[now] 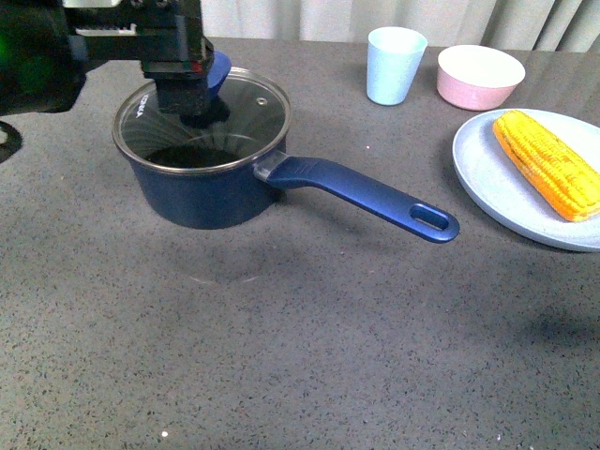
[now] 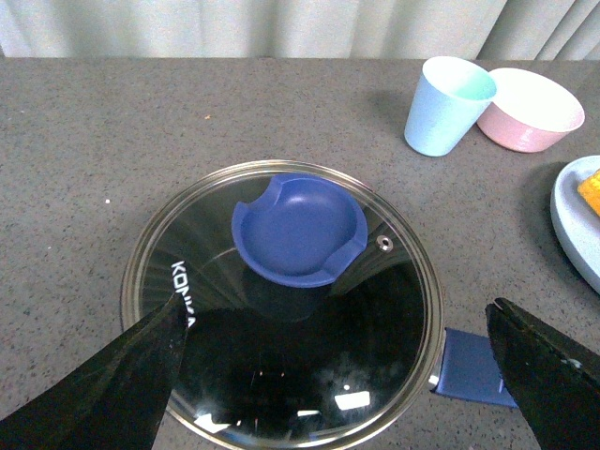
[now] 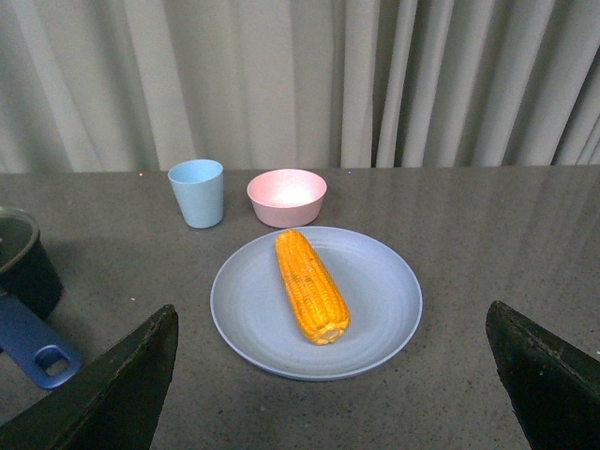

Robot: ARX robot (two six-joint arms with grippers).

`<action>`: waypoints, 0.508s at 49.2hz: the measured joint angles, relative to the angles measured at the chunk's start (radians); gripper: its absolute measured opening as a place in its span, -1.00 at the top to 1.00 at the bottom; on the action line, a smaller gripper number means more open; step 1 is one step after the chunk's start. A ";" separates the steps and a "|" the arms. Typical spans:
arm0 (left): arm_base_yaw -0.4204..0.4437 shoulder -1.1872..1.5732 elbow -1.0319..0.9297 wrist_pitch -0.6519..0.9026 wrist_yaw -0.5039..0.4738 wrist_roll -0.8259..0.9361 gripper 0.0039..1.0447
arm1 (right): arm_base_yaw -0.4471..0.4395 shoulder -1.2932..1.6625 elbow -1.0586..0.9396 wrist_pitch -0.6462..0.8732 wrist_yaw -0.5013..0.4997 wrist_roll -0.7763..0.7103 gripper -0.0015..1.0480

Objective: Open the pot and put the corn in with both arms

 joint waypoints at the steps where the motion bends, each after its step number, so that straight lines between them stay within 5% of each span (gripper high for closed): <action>1: -0.002 0.006 0.005 0.001 -0.002 0.000 -0.84 | 0.000 0.000 0.000 0.000 0.000 0.000 -0.83; 25: -0.023 0.239 0.201 -0.002 -0.079 0.002 -0.84 | 0.000 0.000 0.000 0.000 0.000 0.000 -0.83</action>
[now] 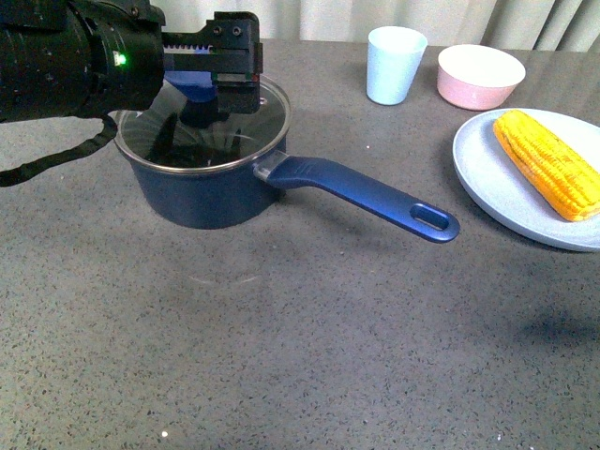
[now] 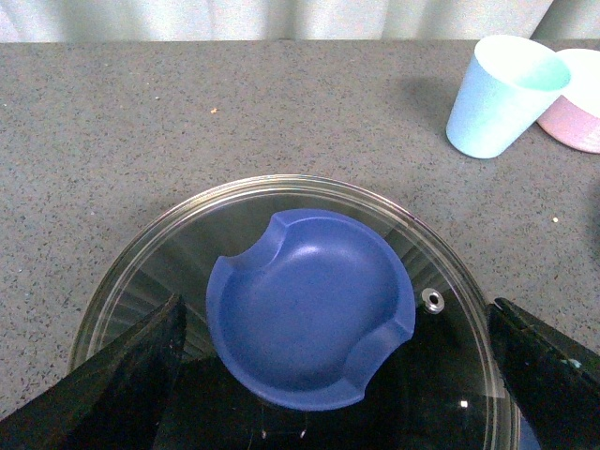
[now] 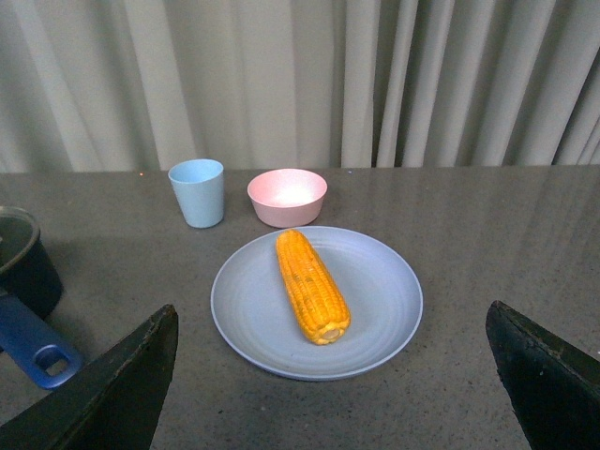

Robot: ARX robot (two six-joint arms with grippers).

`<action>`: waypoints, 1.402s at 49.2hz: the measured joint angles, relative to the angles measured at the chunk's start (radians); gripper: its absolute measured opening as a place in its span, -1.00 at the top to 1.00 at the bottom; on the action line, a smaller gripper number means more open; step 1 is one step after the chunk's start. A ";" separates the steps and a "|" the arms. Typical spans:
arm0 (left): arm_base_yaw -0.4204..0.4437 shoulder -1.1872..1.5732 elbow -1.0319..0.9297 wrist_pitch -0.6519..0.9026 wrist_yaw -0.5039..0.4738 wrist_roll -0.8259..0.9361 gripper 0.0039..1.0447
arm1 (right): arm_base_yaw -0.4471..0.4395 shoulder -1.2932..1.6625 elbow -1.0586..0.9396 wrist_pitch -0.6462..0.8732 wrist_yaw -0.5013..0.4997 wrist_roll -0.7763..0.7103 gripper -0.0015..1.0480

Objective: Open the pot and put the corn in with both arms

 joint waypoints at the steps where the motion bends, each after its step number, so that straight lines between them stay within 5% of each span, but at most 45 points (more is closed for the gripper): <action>1: -0.001 0.003 0.005 -0.002 -0.002 0.001 -0.84 | 0.000 0.000 0.000 0.000 0.000 0.000 -0.83; 28: -0.025 0.102 0.119 -0.060 -0.070 0.002 -0.83 | 0.000 0.000 0.000 0.000 0.000 0.000 -0.83; 41: -0.026 0.105 0.127 -0.077 -0.098 -0.013 -0.19 | 0.000 0.000 0.000 0.000 0.000 0.000 -0.83; 58: -0.024 -0.009 0.113 -0.136 -0.060 -0.036 -0.17 | 0.000 0.000 0.000 0.000 0.000 0.000 -0.83; 69: 0.103 -0.127 0.074 -0.142 -0.047 -0.031 -0.17 | 0.000 0.000 0.000 0.000 0.000 0.000 -0.83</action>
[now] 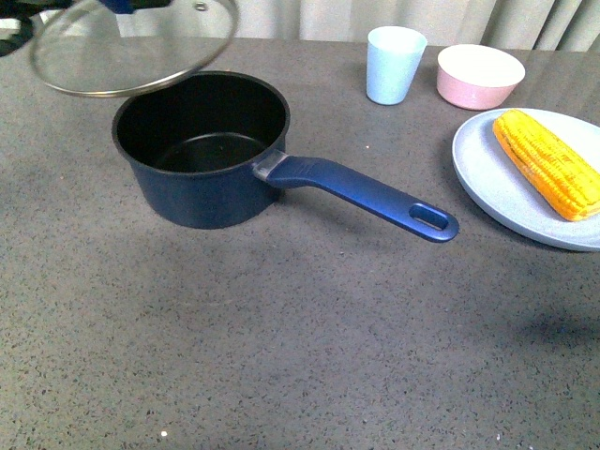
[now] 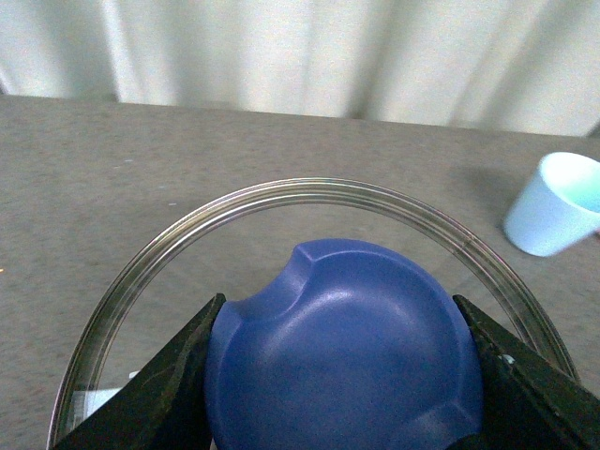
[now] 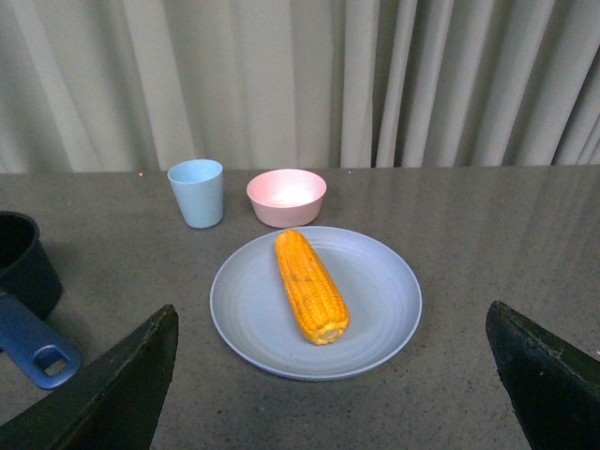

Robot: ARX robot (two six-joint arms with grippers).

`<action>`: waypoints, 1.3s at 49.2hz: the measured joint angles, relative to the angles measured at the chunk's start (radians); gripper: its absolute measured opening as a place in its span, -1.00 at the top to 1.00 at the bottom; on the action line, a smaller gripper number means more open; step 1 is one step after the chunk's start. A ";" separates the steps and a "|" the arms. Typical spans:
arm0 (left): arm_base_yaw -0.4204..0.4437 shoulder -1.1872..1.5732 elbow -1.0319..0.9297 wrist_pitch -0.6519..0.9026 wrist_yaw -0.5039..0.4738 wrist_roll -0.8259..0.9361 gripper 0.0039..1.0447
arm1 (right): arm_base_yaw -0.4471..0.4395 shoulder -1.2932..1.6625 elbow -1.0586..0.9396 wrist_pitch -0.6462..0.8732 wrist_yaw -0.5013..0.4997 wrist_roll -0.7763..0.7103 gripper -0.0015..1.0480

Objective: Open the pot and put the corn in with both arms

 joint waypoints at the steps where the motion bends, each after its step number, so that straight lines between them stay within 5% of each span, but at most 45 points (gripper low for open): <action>1: 0.018 -0.002 -0.004 0.002 0.000 0.002 -0.17 | 0.000 0.000 0.000 0.000 0.000 0.000 -0.83; 24: 0.377 0.113 -0.095 0.161 0.023 0.038 -0.17 | 0.000 0.000 0.000 0.000 0.000 0.000 -0.83; 64: 0.315 0.323 -0.209 0.406 0.052 0.046 -0.16 | 0.000 0.000 0.000 0.000 0.000 0.000 -0.83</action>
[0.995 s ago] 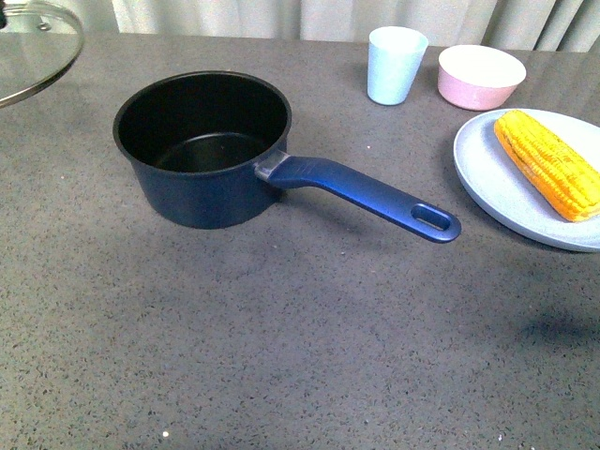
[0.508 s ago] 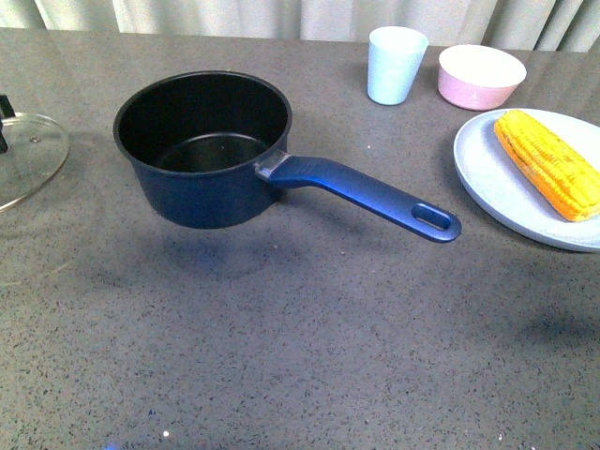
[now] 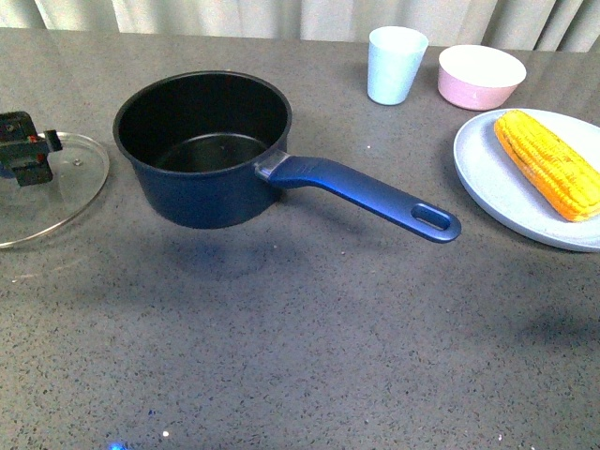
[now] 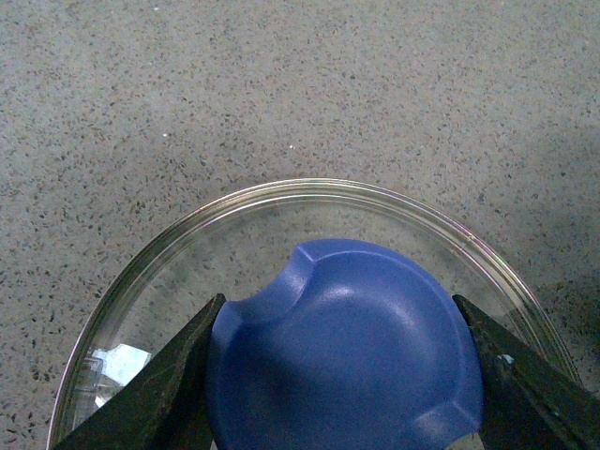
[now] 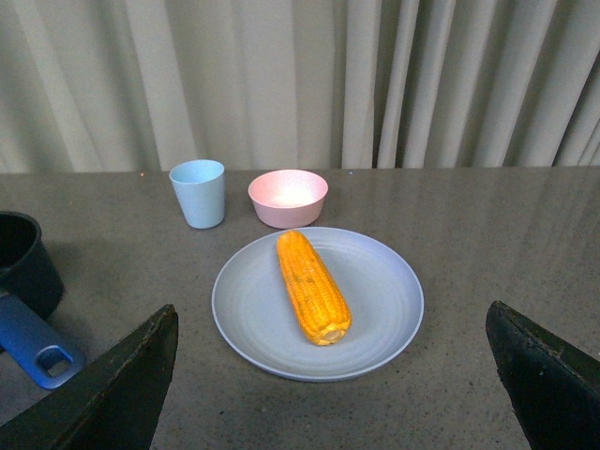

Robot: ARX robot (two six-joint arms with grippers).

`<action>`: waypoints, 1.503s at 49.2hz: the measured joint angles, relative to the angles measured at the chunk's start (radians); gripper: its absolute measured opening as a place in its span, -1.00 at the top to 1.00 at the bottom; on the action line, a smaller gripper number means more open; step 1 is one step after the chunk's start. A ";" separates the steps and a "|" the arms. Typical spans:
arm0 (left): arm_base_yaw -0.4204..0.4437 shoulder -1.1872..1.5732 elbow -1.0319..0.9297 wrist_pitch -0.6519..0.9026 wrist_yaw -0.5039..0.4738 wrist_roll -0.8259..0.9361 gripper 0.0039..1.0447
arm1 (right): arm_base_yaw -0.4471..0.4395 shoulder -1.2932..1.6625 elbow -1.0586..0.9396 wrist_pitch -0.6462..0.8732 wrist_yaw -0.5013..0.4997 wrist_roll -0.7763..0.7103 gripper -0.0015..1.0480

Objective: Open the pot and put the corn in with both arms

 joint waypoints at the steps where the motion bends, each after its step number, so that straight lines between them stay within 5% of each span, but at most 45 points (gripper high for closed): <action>1: -0.001 0.003 0.000 0.001 0.000 0.000 -0.16 | 0.000 0.000 0.000 0.000 0.000 0.000 -0.83; 32: -0.030 0.063 -0.001 0.064 -0.005 0.000 -0.17 | 0.000 0.000 0.000 0.000 0.000 0.000 -0.83; 46: -0.043 0.057 -0.037 0.079 0.009 -0.017 -0.87 | 0.000 0.000 0.000 0.000 0.000 0.000 -0.83; 74: -0.019 -0.418 -0.303 -0.038 0.141 -0.050 -0.84 | 0.000 0.000 0.000 0.000 0.000 0.000 -0.83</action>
